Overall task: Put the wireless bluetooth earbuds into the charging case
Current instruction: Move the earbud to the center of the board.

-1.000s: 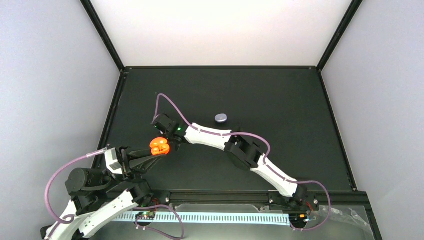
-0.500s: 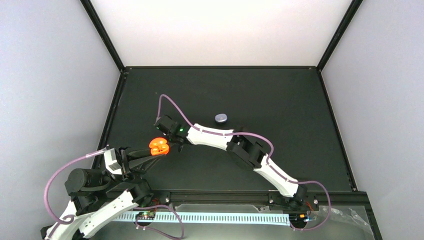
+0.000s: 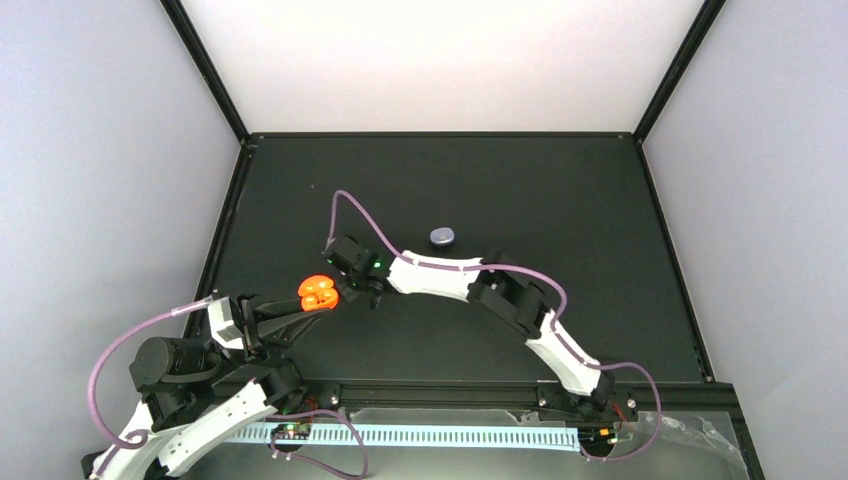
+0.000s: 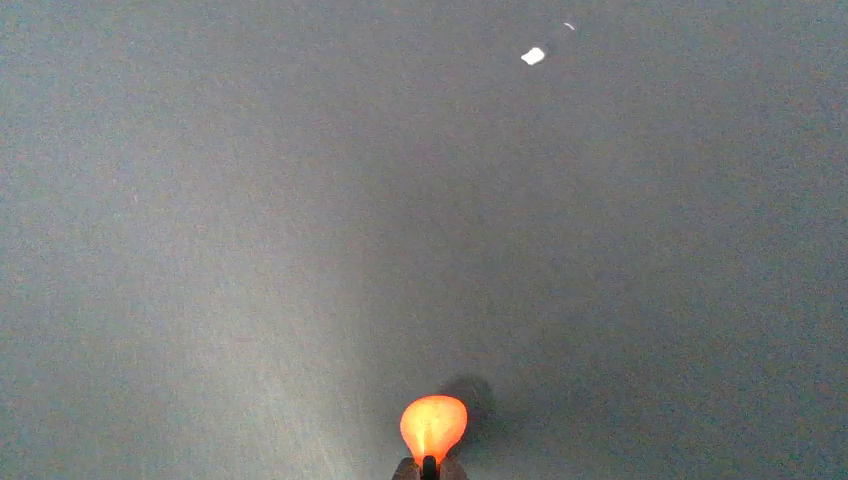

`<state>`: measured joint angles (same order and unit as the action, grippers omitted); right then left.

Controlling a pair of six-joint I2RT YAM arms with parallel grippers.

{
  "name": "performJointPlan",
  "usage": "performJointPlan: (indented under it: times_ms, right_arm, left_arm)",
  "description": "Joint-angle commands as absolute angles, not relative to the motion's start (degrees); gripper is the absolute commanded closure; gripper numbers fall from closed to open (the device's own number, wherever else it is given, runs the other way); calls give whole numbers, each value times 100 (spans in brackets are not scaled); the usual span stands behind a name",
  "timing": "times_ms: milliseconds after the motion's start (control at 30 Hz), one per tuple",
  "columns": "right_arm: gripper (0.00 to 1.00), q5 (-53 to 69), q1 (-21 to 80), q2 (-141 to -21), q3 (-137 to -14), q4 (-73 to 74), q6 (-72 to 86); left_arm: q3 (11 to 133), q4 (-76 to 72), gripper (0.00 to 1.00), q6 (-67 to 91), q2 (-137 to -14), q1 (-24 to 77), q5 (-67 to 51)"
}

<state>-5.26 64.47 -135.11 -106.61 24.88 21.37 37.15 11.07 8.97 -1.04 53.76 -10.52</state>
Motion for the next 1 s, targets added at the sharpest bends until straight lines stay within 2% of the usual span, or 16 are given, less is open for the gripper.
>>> performJointPlan:
  times_ms: [0, 233, 467, 867, 967]
  right_arm:
    - [99, -804, 6334, -12428, -9582, 1883, 2366]
    - [99, -1031, 6060, -10661, -7026, 1581, 2593]
    - [99, -1135, 5948, -9457, -5237, 1798, 2949]
    - [99, -1149, 5869, -9462, -5160, 2355, 3007]
    - [90, -1154, 5871, -9475, -5176, 2416, 2957]
  left_arm:
    - [3770, 1161, 98, 888, 30, 5414, -1066]
    - [3731, 1161, 99, 855, 51, 5414, -1060]
    - [3629, 1054, 98, 886, -145, 5414, -1220]
    - [3295, 715, 98, 956, -246, 5414, -1340]
    - [3304, 722, 98, 949, -246, 5415, -1349]
